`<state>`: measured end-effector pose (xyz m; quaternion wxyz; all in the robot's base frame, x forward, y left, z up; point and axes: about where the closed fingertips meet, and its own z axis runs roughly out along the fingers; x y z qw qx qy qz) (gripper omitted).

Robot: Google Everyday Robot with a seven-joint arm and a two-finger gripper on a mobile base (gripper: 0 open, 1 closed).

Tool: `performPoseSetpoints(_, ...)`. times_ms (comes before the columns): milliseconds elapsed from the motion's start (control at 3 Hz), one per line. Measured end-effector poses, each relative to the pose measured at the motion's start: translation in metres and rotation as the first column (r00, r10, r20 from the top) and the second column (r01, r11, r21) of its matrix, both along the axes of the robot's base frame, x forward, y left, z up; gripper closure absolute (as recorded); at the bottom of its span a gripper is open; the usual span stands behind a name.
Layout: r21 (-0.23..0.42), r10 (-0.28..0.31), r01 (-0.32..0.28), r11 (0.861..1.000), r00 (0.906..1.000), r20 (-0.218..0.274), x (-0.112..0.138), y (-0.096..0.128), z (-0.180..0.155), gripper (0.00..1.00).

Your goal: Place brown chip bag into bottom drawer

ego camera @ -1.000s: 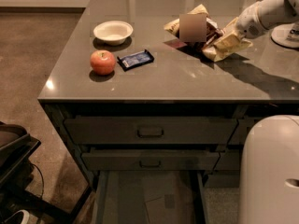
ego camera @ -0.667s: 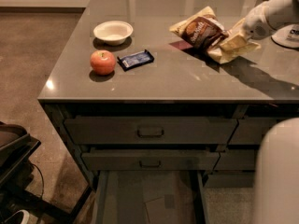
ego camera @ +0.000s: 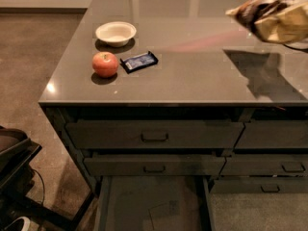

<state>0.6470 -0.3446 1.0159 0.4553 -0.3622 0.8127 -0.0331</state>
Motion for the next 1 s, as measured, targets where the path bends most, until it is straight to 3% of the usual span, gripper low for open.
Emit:
performPoseSetpoints(333,0.09,-0.054,0.044,0.995,0.9918,0.116,-0.054,0.021,0.046,1.0)
performPoseSetpoints(667,0.142,-0.072,0.053,0.988,0.9887,0.131,-0.064,0.028,0.032,1.0)
performPoseSetpoints(1000,0.193,-0.064,0.049,0.98,0.9953,0.072,-0.071,0.038,0.014,1.0)
